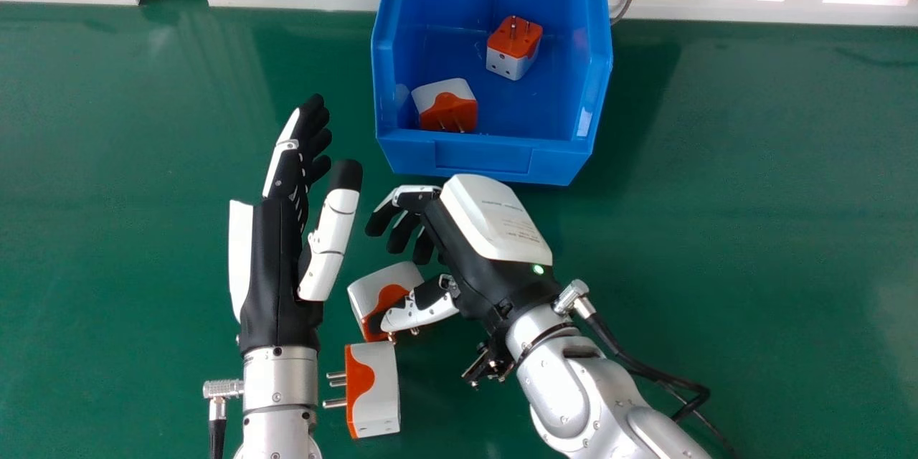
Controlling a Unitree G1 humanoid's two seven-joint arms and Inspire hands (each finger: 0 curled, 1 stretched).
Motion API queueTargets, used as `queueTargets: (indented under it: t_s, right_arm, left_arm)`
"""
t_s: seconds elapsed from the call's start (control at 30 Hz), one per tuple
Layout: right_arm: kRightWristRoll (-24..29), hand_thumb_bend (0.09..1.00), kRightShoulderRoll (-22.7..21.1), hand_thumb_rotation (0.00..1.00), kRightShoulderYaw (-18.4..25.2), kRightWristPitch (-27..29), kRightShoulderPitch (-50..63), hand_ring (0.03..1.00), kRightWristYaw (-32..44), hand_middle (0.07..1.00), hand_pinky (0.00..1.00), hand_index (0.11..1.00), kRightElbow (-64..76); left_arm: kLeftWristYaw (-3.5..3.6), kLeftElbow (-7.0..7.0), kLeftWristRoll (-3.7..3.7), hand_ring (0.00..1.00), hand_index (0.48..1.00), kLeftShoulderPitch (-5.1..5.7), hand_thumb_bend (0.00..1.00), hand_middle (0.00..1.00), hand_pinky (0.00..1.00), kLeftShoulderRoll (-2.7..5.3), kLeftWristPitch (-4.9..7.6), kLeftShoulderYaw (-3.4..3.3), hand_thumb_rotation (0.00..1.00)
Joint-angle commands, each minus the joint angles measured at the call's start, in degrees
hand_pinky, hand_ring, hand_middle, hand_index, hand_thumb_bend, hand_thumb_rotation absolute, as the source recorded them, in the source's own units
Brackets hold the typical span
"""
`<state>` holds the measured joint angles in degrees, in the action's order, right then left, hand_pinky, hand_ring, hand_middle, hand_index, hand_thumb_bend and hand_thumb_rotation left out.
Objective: Pick all objects and put in blue box
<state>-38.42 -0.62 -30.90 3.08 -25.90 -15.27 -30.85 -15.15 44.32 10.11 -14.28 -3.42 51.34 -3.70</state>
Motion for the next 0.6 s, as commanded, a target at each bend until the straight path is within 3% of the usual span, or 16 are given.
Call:
queueTargets:
  t_s: [0.0, 0.23, 0.57]
  right_arm:
    - [0.26, 0.589, 0.31, 0.05, 0.61, 0.74, 0.08, 0.441, -0.53, 0.528, 0.37, 0.583, 2.03]
    - [0.17, 0.550, 0.22, 0.03, 0.82, 0.78, 0.22, 0.409, -0.35, 0.499, 0.35, 0.559, 2.17]
    - [-0.12, 0.535, -0.20, 0.02, 0.88, 0.38, 0.48, 0.397, 0.76, 0.489, 0.33, 0.549, 3.45]
  left_arm:
    - [0.11, -0.69, -0.26, 0.89, 0.888, -0.57, 0.70, 0.91, 0.87, -0.24, 1.06, -0.01, 0.89]
    - [0.34, -0.63, -0.54, 0.89, 0.887, -0.67, 0.70, 0.91, 0.87, -0.18, 1.03, -0.05, 0.89]
    - [0.18, -0.62, -0.36, 0.89, 0.887, -0.78, 0.70, 0.91, 0.87, -0.04, 1.02, 0.01, 0.89]
